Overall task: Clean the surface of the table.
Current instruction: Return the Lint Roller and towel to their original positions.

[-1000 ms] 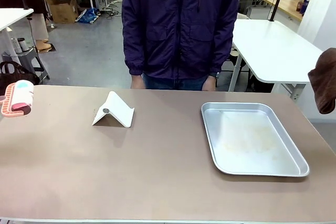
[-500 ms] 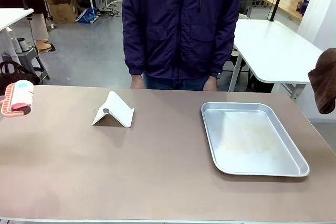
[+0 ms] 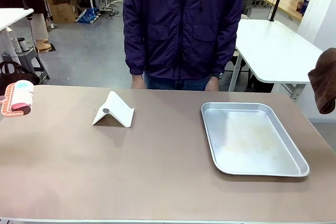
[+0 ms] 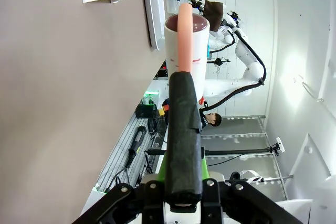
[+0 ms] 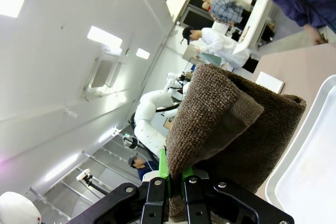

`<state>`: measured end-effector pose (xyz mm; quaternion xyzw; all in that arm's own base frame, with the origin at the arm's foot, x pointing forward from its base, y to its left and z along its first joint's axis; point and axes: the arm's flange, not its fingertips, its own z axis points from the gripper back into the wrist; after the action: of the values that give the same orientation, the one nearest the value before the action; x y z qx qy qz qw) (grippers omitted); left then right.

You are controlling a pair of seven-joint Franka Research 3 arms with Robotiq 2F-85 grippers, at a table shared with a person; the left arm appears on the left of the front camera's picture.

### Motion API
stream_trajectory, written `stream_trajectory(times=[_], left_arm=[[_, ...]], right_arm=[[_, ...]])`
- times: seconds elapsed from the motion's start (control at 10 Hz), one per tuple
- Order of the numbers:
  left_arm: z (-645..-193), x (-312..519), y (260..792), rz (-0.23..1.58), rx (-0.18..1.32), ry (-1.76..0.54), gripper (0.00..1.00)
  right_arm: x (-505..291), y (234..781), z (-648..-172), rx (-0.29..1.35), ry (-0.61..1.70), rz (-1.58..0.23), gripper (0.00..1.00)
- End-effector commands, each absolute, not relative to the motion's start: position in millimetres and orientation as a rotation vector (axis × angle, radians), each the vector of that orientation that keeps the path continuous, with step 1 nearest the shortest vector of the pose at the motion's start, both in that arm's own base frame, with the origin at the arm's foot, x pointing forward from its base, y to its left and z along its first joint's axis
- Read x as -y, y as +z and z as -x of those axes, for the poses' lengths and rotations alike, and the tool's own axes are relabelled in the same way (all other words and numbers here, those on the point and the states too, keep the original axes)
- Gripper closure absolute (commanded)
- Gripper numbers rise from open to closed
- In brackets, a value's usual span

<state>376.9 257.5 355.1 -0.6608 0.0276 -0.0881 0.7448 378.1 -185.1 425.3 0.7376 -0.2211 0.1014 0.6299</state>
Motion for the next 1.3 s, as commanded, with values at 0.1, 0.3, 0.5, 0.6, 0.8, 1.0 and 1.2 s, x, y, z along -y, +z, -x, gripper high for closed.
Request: stream_trajectory(times=[0.1,0.3,0.5,0.6,0.8,1.0,1.2], left_arm=[[-377.6,-257.4,359.0,1.458,-0.056,-0.179,0.78],[-376.9,-257.5,355.1,1.447,-0.061,-0.193,0.78],[-384.0,-213.3,376.9,1.357,-0.115,-0.276,0.78],[-386.2,-193.8,386.3,1.327,-0.156,-0.319,0.78],[-391.8,-160.1,409.2,1.268,-0.195,-0.340,0.78],[-396.6,-123.8,439.7,1.173,-0.206,-0.304,0.78],[-402.4,-87.0,460.3,1.131,-0.171,-0.262,0.78]], right_arm=[[184.2,428.8,-376.1,0.511,0.246,-1.700,0.90],[185.1,425.3,-378.1,0.506,0.232,-1.689,0.90],[126.8,427.5,-394.9,0.398,0.340,-1.651,0.90],[90.6,427.8,-406.4,0.333,0.385,-1.628,0.90],[24.2,426.3,-420.4,0.284,0.442,-1.577,0.90],[-36.6,412.0,-424.7,0.278,0.496,-1.531,0.90],[-83.0,398.4,-425.6,0.353,0.552,-1.525,0.90]])
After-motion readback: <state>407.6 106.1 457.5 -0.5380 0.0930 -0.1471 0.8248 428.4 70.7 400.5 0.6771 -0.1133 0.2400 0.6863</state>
